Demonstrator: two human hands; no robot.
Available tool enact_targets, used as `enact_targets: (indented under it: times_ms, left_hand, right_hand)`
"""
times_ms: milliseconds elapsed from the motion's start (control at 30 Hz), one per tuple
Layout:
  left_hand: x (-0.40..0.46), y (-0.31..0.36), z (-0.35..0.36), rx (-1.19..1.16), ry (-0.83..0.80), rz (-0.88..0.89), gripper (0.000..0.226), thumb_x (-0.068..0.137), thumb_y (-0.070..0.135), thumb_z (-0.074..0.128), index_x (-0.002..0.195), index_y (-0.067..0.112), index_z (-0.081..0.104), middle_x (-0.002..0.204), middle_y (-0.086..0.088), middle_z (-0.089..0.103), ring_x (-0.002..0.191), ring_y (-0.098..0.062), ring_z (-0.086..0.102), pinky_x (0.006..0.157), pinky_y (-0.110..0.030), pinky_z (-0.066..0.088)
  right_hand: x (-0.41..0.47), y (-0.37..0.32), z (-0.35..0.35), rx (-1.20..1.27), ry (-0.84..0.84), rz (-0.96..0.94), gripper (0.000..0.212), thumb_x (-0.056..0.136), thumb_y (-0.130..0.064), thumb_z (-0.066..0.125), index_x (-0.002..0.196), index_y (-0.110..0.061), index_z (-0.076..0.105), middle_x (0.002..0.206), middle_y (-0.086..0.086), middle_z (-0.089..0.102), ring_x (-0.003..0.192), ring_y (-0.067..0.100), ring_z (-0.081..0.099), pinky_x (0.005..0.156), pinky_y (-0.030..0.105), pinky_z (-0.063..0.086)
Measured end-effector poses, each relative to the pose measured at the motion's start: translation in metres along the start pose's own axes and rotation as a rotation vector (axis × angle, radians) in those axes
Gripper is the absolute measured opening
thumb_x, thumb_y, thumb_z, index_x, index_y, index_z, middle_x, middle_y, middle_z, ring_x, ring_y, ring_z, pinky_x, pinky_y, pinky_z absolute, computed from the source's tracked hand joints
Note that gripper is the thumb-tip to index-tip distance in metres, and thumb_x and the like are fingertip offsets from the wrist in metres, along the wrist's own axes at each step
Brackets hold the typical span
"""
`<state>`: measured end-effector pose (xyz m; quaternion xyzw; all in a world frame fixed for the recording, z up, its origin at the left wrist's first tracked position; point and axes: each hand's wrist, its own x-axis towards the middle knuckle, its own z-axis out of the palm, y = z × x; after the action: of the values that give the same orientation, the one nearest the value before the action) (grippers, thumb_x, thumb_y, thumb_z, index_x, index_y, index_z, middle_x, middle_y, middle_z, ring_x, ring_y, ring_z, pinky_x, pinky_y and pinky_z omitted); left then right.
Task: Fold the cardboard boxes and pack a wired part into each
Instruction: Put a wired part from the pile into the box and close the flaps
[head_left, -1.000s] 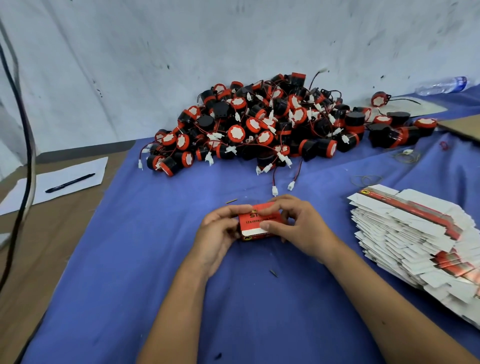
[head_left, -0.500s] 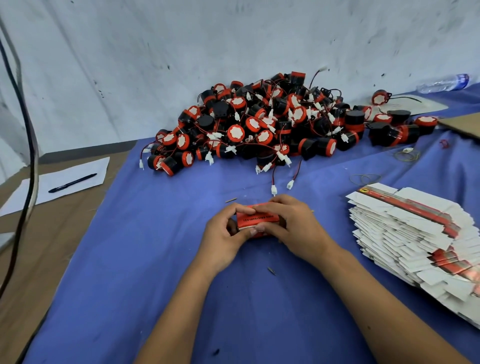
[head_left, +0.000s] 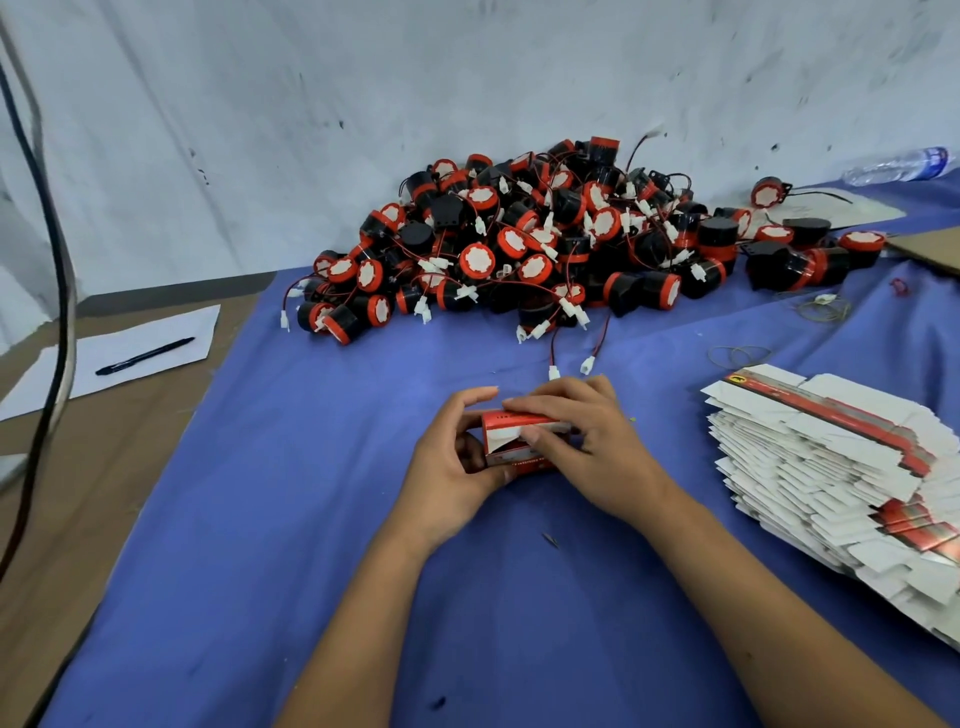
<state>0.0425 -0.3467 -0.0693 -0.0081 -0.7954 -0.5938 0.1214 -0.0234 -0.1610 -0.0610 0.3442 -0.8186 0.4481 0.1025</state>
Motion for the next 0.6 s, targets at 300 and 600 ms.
enact_targets:
  times_ms: [300,600]
  left_hand:
    - [-0.001,0.002,0.002,0.056,0.027,0.07,0.055,0.075,0.011,0.08,0.119,0.038,0.062,0.114,0.007,0.07,0.071,-0.025,0.056,0.073,-0.045,0.059]
    - [-0.006,0.007,0.009,0.52,0.311,0.442,0.016,0.079,0.012,0.089,0.092,0.017,0.08,0.106,0.011,0.075,0.101,-0.013,0.066,0.089,-0.031,0.053]
  right_hand:
    - [-0.005,-0.004,-0.003,0.207,0.136,0.096,0.026,0.081,-0.012,0.085,0.095,-0.032,0.079,0.111,-0.01,0.064,0.115,0.009,0.053,0.086,0.026,0.052]
    - [-0.009,0.004,-0.008,-0.05,0.187,-0.059,0.017,0.083,-0.008,0.083,0.097,-0.019,0.082,0.102,-0.009,0.076,0.098,0.014,0.066,0.075,0.027,0.056]
